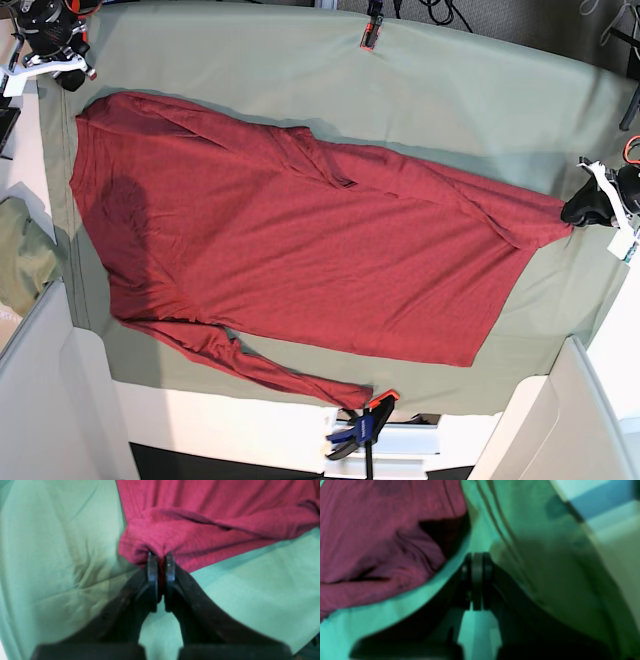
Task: Fold the T-shirt properly
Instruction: 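Pull the shirt with both grippers apart to stretch it flat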
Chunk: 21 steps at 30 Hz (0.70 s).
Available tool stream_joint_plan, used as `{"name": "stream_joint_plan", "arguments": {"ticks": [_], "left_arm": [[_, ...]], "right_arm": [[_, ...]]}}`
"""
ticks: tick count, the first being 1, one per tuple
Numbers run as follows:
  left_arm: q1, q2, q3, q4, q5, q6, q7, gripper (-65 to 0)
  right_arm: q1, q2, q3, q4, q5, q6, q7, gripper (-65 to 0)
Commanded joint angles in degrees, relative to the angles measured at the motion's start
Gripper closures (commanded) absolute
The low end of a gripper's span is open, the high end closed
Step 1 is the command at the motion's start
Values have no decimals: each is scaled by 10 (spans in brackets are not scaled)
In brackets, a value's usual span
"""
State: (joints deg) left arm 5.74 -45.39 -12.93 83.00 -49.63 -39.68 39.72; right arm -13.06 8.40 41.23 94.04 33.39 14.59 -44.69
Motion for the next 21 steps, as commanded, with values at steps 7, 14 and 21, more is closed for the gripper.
{"name": "stream_joint_plan", "arguments": {"ticks": [7,14,21], "left_arm": [[3,-28,-31,9,-38,-3,13,0],[3,-29,-31,9,-55,-3,13,0],[3,-29,-31,9,-59,-3,13,0]], "right_arm": [[-18,14,3,34,16,10,9,0],[-17,0,3,33,22,22,11,-118],[-17,-31,-52,33,27,36,31,-336]]}}
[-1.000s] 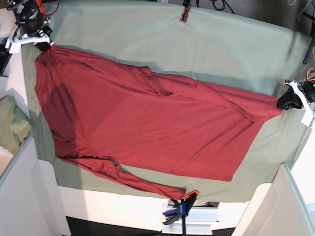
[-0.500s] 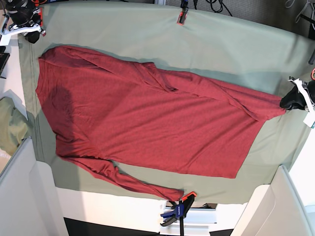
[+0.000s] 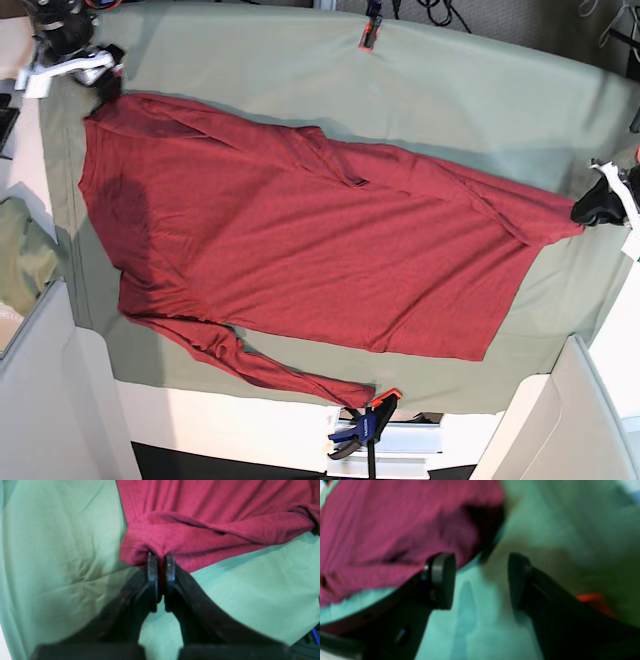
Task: Fold the T-shirt properly
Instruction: 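Pull the shirt with both grippers apart to stretch it flat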
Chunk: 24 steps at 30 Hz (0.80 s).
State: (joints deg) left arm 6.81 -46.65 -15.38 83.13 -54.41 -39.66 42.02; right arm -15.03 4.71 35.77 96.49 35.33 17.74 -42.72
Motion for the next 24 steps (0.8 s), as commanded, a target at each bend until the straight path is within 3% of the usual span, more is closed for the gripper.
{"name": "stream_joint_plan", "arguments": {"ticks": [1,9,24], "left_arm": [[-7,-16,-7,8,-14,-3,-10,0],[-7,-16,-7,8,-33,-3,-2,0],[-7,-15,-7,8,-37,-3,-2,0]], "right_arm": [[4,2,-9,9,-4,4,19,-336],[40,-11,-24,-4,-49,-9,33,-336],[99,-23,-25,-79,-34,-10,39,-331]]}}
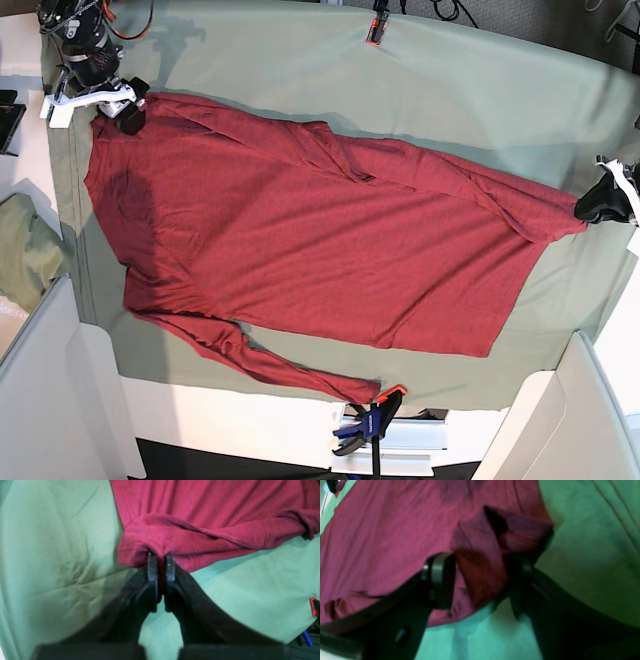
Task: Fold the T-shirt properly
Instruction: 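Pull the shirt with both grippers apart to stretch it flat, then release the collar with the right gripper and move it along the shirt edge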
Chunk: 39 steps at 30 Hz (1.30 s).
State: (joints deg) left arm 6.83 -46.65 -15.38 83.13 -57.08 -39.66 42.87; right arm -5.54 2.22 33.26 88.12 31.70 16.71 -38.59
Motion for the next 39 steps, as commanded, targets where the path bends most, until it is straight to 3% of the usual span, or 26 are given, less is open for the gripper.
{"name": "stream_joint_plan", "arguments": {"ticks": [1,5,6,9,13,19,30,39], "left_arm": [[-7,-15,-7,8,-10,-3,-10,0],[-7,-14,-7,8,-10,-3,-10,0],[-7,-14,-7,8,-10,-3,-10,0],[-8,-15,-7,8,-15,-3,-10,0],[-7,-21,-7,8,-34,-3,8,0],[-7,-60,-7,8,-36,-3,19,0],[20,-122,-7,9,-99,-3,59,0],[88,-134,-7,27,-126,-3,83,0]], "right_arm": [[5,-2,0,5,2,0,-2,-303],[5,-21,0,5,2,0,16,-24],[5,-24,0,5,2,0,23,0],[13,-24,0,5,-13,2,20,0],[23,-21,0,19,10,2,-14,0],[6,-21,13,70,24,2,-50,0],[-95,-19,44,165,59,12,-58,0],[-172,8,45,216,58,11,-58,0]]}}
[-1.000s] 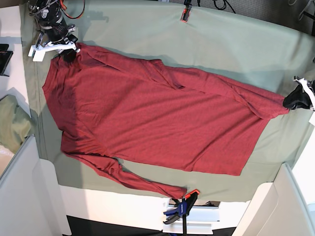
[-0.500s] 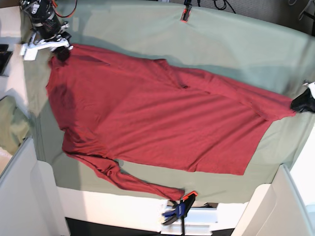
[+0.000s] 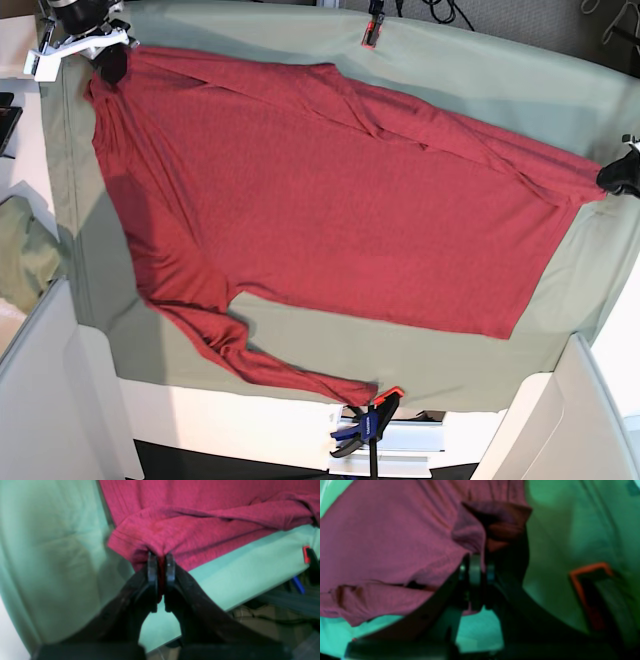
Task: Fold the T-shirt properly
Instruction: 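Release the collar with the right gripper and move it along the shirt edge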
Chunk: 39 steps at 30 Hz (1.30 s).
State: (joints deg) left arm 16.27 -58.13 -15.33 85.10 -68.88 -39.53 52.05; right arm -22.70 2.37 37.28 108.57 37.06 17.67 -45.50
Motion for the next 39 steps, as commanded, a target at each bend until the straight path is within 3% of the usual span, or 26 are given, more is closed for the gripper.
{"name": "stream_joint_plan", "arguments": {"ticks": [1,12,18,19,21,23,24,26,30,34,39], "left_arm": [[1,-19,-8,12,-8,-5,-7,0],[53,-19,-14,47,-8,-5,1,0],[58,-17,-14,47,-7,-5,-6,0],[58,-17,-14,47,-4,-5,-8,0],[58,-17,-14,47,-3,-5,-11,0],[58,-17,-14,47,8,-5,-22,-61],[58,-17,-14,47,16,-5,-29,-97],[58,-17,-14,47,21,-5,-34,-143],[58,-17,-14,47,26,-5,-33,-168],[59,-17,-14,47,27,-5,-31,-321],[58,-17,-14,48,24,-5,-38,-327]], "right_arm": [[-8,12,5,12,5,2,11,0],[-53,51,10,13,5,4,20,0],[-52,54,10,13,2,6,20,0],[-53,54,10,13,2,6,20,-12],[-52,54,10,13,3,6,24,-180],[-52,54,10,13,2,6,35,-292],[-52,54,10,13,2,6,35,-314],[-52,54,10,14,3,6,34,-314],[-53,54,10,46,3,6,21,-314],[-57,52,8,104,13,8,19,-314],[-67,55,-70,145,29,60,18,-314]]}}
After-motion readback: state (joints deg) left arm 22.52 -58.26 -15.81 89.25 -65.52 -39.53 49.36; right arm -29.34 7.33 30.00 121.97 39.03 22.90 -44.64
